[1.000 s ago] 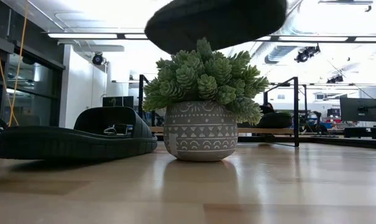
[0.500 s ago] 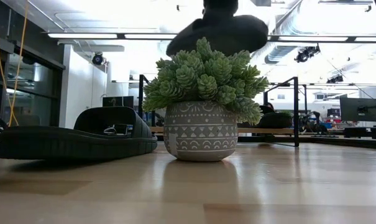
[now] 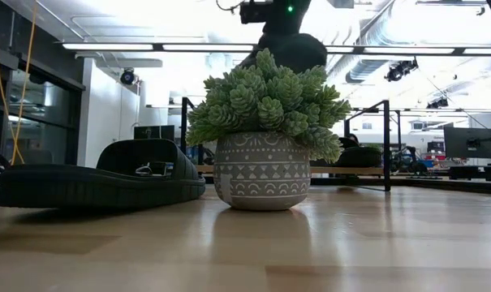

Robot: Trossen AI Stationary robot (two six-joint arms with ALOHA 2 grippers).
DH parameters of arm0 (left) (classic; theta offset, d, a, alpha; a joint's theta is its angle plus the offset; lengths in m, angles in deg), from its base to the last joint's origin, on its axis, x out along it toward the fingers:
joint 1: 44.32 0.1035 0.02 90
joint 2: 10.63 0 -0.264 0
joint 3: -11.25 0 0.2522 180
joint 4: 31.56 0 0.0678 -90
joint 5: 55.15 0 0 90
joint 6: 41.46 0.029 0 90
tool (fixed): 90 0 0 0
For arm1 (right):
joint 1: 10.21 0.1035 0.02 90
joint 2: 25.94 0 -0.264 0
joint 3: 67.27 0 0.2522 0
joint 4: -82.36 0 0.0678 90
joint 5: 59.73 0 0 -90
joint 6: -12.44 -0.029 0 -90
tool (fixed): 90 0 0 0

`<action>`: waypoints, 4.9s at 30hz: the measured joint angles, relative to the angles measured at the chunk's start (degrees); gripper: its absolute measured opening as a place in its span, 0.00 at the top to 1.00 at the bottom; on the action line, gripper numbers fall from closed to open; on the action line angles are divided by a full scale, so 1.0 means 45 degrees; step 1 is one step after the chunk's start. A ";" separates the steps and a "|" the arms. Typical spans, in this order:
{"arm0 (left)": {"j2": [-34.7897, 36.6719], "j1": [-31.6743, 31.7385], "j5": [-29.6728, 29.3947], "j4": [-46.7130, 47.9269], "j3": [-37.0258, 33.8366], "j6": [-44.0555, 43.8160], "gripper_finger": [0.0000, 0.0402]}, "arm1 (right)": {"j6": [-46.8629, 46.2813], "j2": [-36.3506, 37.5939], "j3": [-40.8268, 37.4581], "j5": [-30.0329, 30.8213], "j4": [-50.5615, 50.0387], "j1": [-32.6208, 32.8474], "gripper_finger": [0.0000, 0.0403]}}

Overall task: Pick and place slides into the shelf
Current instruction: Put the bottom right black slide on the shelf

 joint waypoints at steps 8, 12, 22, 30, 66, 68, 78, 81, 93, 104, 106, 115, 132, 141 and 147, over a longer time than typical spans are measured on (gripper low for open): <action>0.0322 0.0005 -0.0535 -0.0013 0.0000 -0.0004 0.39 | 0.0244 0.0149 -0.0024 -0.1771 0.0265 -0.1017 1.00; 0.0752 0.0000 -0.0781 0.0288 0.0000 -0.0231 0.39 | 0.0534 0.0297 -0.0043 -0.2566 0.0195 -0.1215 1.00; 0.1754 0.0005 -0.2217 0.1881 -0.0143 -0.1157 0.39 | 0.0286 0.1868 -0.0035 -0.4356 -0.0602 -0.1240 1.00; 0.2442 0.0000 -0.2862 0.2899 -0.0175 -0.2008 0.39 | -0.0438 0.3323 -0.0028 -0.4442 -0.1776 -0.0761 1.00; 0.3263 0.0005 -0.4838 0.4213 -0.0288 -0.2467 0.39 | 0.0815 0.8996 -1.0204 0.1751 0.8409 -0.1245 1.00; 0.3564 0.0005 -0.4883 0.4248 -0.0577 -0.2473 0.39 | 0.1003 0.8549 -1.0204 0.1638 0.8891 -0.1489 1.00; 0.6661 0.0000 -0.5069 0.4148 -0.2269 -0.2912 0.39 | 0.1204 0.7219 -1.0199 0.0612 0.9818 -0.2402 1.00; 0.7556 0.0005 -0.5052 0.4093 -0.2831 -0.2692 0.39 | 0.1199 0.6790 -1.0199 0.0638 0.9823 -0.2583 1.00; 0.9223 0.0013 -0.4125 0.1675 -0.4169 -0.0701 0.39 | 0.1104 0.5308 -1.0199 -0.0631 1.1059 -0.3207 1.00; 0.9219 0.1283 -0.3902 0.1674 -0.4501 -0.0687 0.39 | 0.1631 0.4900 -1.0199 -0.0821 1.1894 -0.3960 1.00; 0.9218 0.2095 -0.3204 0.1681 -0.4557 -0.0617 0.39 | 0.1631 0.4900 -1.0199 -0.1144 1.2010 -0.4176 1.00; 0.9189 0.5800 0.0390 0.0947 -0.4561 -0.0004 0.39 | 0.1445 0.4653 -1.0189 -0.2012 1.2225 -0.4816 1.00; 0.9175 0.7674 0.2652 0.0884 -0.4557 -0.0704 0.39 | 0.2255 0.2613 -1.0189 -0.1479 1.2896 -0.4943 1.00; 0.9175 0.7674 0.2552 0.0353 -0.4556 -0.0344 0.39 | 0.2530 0.2510 -1.0189 -0.1019 1.2936 -0.5144 1.00; 0.9175 0.7674 0.2545 -0.0087 -0.4551 -0.0330 0.39 | 0.2295 0.2510 -1.0189 -0.0741 1.2326 -0.5144 1.00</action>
